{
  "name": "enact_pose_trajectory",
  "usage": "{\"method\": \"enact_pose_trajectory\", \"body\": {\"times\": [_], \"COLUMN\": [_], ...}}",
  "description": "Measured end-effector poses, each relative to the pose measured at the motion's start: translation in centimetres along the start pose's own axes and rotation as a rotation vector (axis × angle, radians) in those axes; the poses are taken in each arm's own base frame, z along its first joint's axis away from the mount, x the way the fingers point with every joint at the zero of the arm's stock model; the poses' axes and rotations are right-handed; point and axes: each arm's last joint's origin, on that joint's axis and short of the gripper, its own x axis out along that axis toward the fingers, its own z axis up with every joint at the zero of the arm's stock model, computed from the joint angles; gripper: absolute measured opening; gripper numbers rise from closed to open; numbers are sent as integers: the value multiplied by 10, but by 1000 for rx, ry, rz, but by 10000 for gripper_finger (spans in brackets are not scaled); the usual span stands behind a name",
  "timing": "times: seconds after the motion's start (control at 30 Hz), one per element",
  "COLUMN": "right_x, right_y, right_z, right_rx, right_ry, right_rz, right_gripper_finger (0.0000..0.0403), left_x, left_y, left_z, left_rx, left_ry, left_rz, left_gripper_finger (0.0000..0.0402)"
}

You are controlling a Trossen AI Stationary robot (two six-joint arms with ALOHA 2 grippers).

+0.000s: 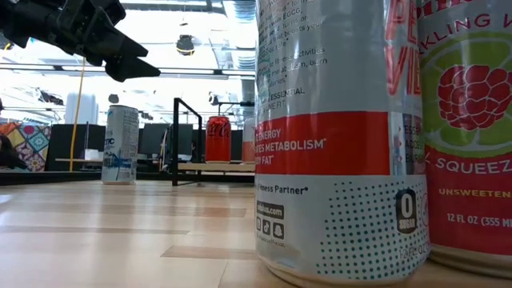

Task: Place canned beverage on shelf
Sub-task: Put the top right white blue soda can on the shelf

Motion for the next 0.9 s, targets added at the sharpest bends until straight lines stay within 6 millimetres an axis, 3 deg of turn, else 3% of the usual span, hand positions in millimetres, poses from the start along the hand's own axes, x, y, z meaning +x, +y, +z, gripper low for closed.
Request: {"method": "enact_pose_trajectory", "body": {"times": [0.67,0.9], "right_x": [12,9], "right_y": [13,14], "right_z": [-18,-19], "right_rx": [-37,-72], "right_ry": [30,35], "right_rz": [-36,-34], "right_gripper_finger": [278,375], "left_x": [0,0], "left_y": [0,0], "left_z": [0,0], "left_rx": [3,3], "left_ry": [4,4], "left_rz": [1,1], "left_gripper_finger": [369,369]}}
